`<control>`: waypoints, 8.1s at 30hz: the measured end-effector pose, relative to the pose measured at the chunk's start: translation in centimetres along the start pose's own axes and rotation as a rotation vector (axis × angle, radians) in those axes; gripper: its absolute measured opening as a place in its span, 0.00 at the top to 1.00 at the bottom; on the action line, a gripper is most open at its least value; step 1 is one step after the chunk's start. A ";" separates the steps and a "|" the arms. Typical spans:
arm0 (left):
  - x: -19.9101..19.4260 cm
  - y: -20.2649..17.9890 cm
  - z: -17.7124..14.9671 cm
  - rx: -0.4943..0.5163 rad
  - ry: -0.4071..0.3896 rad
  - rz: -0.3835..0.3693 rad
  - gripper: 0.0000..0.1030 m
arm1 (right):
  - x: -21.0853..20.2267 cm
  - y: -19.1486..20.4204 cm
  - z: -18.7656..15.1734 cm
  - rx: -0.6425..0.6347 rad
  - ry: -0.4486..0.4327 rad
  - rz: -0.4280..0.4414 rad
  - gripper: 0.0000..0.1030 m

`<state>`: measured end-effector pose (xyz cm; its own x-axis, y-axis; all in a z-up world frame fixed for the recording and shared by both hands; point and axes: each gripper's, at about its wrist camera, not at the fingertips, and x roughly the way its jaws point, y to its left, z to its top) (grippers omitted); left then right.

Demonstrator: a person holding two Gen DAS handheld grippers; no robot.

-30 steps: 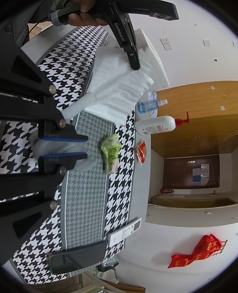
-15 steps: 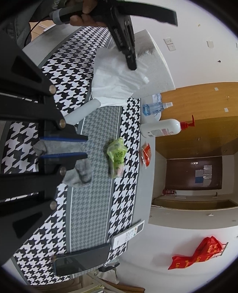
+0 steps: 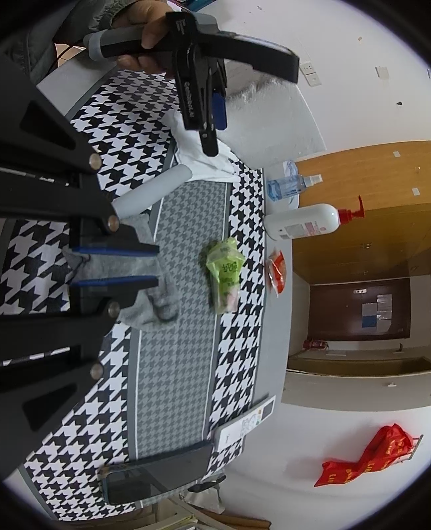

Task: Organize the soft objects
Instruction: 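Lift the white tissue with the left tool while the right tool lifts the grey sock, then carry the tissue and sock with both tools over the white foam box, then open the left gripper to drop the white tissue into the foam box, then move the right tool holding the grey sock over the foam box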

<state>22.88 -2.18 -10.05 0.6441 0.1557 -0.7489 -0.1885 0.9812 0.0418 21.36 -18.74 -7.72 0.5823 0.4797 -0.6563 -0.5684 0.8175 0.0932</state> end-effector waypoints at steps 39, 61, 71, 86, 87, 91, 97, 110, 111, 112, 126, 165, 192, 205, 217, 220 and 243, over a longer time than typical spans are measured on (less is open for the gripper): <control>-0.1 0.3 -0.2 -0.026 -0.039 -0.053 0.93 | 3.4 0.7 -1.0 -0.095 0.139 -0.086 0.53; -5.4 1.7 -1.0 0.019 -0.167 -0.123 0.93 | 0.6 0.9 0.2 -0.001 0.011 -0.099 0.82; -8.1 2.8 -1.4 0.025 -0.228 -0.134 0.93 | -1.3 2.7 1.6 -0.014 -0.082 -0.078 0.82; -11.2 3.8 -0.7 0.046 -0.314 -0.127 0.93 | -3.1 4.5 4.2 -0.021 -0.182 -0.044 0.82; -11.4 3.9 -0.6 0.046 -0.321 -0.127 0.93 | -3.2 4.6 4.4 -0.023 -0.185 -0.043 0.82; -11.9 4.1 -0.2 0.045 -0.340 -0.129 0.93 | -3.5 5.1 4.9 -0.031 -0.203 -0.035 0.82; -13.2 4.4 0.5 0.045 -0.388 -0.123 0.93 | -4.0 5.9 5.9 -0.041 -0.238 -0.035 0.82; -15.2 4.4 1.7 0.058 -0.454 -0.110 0.93 | -4.7 7.2 7.4 -0.065 -0.290 -0.028 0.82; -15.3 4.3 1.8 0.058 -0.455 -0.109 0.93 | -4.7 7.3 7.5 -0.064 -0.290 -0.028 0.82; -15.3 4.3 1.8 0.058 -0.456 -0.107 0.93 | -4.6 7.3 7.6 -0.064 -0.291 -0.027 0.82; -16.1 4.7 2.5 0.050 -0.489 -0.088 0.93 | -5.1 7.7 8.6 -0.066 -0.322 -0.023 0.82; -18.3 10.6 2.5 -0.052 -0.532 0.048 0.93 | -3.9 13.2 11.6 -0.158 -0.359 0.128 0.82; -14.0 14.0 5.2 -0.094 -0.434 0.047 0.93 | -2.1 16.5 12.7 -0.196 -0.350 0.163 0.82; -11.4 14.7 5.9 -0.126 -0.400 0.061 0.13 | -1.1 16.0 13.0 -0.183 -0.317 0.125 0.82; -13.1 16.3 5.2 -0.141 -0.442 0.082 0.01 | -0.8 17.3 13.5 -0.183 -0.310 0.118 0.82; -13.6 17.0 5.0 -0.153 -0.449 0.085 0.01 | -0.8 17.6 13.6 -0.192 -0.311 0.119 0.82; -15.7 19.8 2.8 -0.189 -0.484 0.141 0.01 | 0.9 21.3 15.2 -0.230 -0.298 0.135 0.82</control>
<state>11.11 15.13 4.42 0.8624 0.3632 -0.3527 -0.3994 0.9162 -0.0333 18.58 3.97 5.06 0.6174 0.6773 -0.4001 -0.7470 0.6642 -0.0283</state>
